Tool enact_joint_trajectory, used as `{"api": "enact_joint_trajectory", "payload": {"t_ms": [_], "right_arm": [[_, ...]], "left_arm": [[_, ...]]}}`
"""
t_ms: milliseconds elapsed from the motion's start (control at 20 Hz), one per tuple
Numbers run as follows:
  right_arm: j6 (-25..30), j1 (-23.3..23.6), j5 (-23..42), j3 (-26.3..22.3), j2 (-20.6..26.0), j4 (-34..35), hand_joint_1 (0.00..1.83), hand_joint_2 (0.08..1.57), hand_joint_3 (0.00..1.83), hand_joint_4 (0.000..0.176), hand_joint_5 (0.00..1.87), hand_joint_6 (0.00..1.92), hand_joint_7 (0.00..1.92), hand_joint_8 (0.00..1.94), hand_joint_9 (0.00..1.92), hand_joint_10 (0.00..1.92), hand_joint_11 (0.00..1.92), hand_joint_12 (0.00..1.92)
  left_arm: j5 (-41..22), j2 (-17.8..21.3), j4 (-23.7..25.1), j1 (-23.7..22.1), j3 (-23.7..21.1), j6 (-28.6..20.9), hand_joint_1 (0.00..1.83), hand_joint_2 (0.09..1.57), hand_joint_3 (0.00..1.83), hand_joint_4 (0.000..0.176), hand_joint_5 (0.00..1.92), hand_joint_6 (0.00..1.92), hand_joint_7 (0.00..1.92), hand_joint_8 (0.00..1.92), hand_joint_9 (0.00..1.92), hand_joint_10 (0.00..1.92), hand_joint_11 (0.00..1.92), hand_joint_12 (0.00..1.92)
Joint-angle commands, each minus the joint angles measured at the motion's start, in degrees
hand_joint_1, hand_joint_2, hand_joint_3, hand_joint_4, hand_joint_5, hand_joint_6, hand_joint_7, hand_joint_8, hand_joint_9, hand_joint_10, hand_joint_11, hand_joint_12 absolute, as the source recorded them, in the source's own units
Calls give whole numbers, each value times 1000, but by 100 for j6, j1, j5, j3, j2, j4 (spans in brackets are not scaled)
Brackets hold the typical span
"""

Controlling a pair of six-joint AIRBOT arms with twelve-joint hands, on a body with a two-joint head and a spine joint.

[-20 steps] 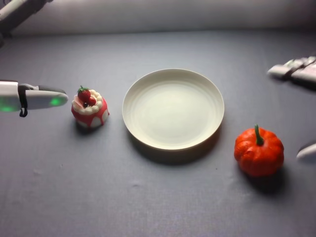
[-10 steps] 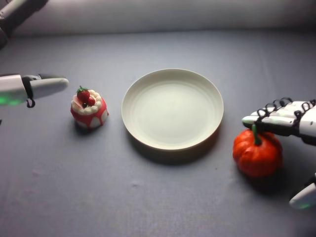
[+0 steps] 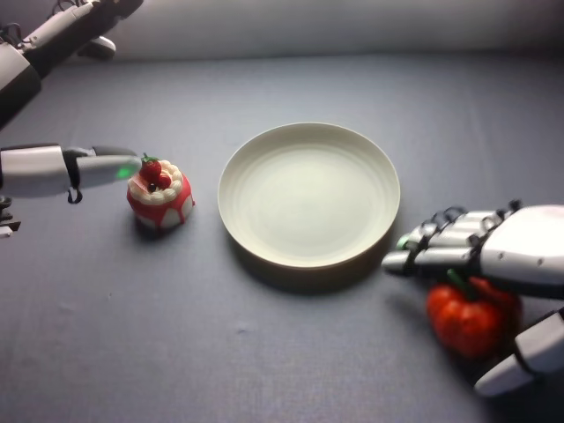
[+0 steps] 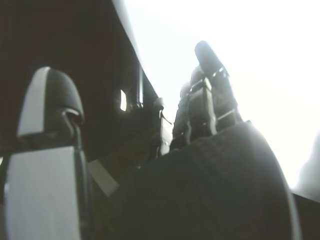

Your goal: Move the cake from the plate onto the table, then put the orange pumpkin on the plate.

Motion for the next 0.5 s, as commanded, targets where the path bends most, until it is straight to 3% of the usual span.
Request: {"api": "enact_joint_trajectory", "payload": {"t_ms": [0, 50, 100, 150, 200, 250, 350, 450], "right_arm": [[28, 63, 260, 39, -16, 43, 941, 1054, 2, 24, 491, 30, 447, 9, 403, 27, 0, 991], [28, 86, 214, 57, -56, -7, 1014, 1094, 5, 4, 646, 76, 628, 50, 595, 96, 94, 1225], [28, 118, 133, 92, -114, -80, 1068, 1116, 0, 0, 748, 125, 803, 97, 702, 313, 194, 1352], [28, 130, 92, 98, -132, -124, 1148, 1186, 3, 0, 731, 1085, 869, 955, 703, 652, 288, 1483], [28, 138, 57, 103, -142, -153, 1170, 1212, 0, 0, 698, 1287, 874, 1198, 731, 947, 425, 1544], [28, 141, 47, 102, -142, -161, 1204, 1195, 0, 0, 748, 1214, 917, 1250, 839, 1176, 623, 1612], [28, 179, 49, 104, -138, -157, 1230, 1167, 0, 0, 835, 1072, 943, 1274, 875, 1385, 719, 1691], [28, 262, 54, 78, -134, -199, 1224, 1167, 0, 0, 835, 1080, 937, 1277, 774, 1428, 566, 1737]], "left_arm": [[-678, 35, -241, -45, 32, -18, 1043, 986, 0, 160, 59, 5, 0, 0, 150, 13, 0, 792], [-674, 30, -233, -47, 31, -18, 1022, 967, 0, 152, 58, 2, 0, 0, 132, 9, 0, 619], [-673, 17, -217, -50, 31, -18, 1007, 971, 0, 139, 11, 0, 0, 0, 96, 17, 0, 391], [-673, 10, -212, -50, 31, -18, 1018, 992, 3, 145, 1, 0, 0, 0, 79, 9, 0, 250], [-673, 6, -211, -50, 31, -18, 1078, 991, 1, 134, 0, 0, 0, 0, 71, 4, 0, 59], [-672, 4, -211, -49, 30, -18, 1073, 999, 4, 146, 0, 0, 0, 0, 68, 3, 10, 27], [-666, 8, -210, -30, 28, -18, 1118, 1010, 5, 142, 0, 0, 0, 0, 61, 3, 0, 0], [-670, 13, -208, -18, 27, -18, 1114, 1013, 5, 152, 0, 0, 0, 0, 59, 2, 0, 0]]}}
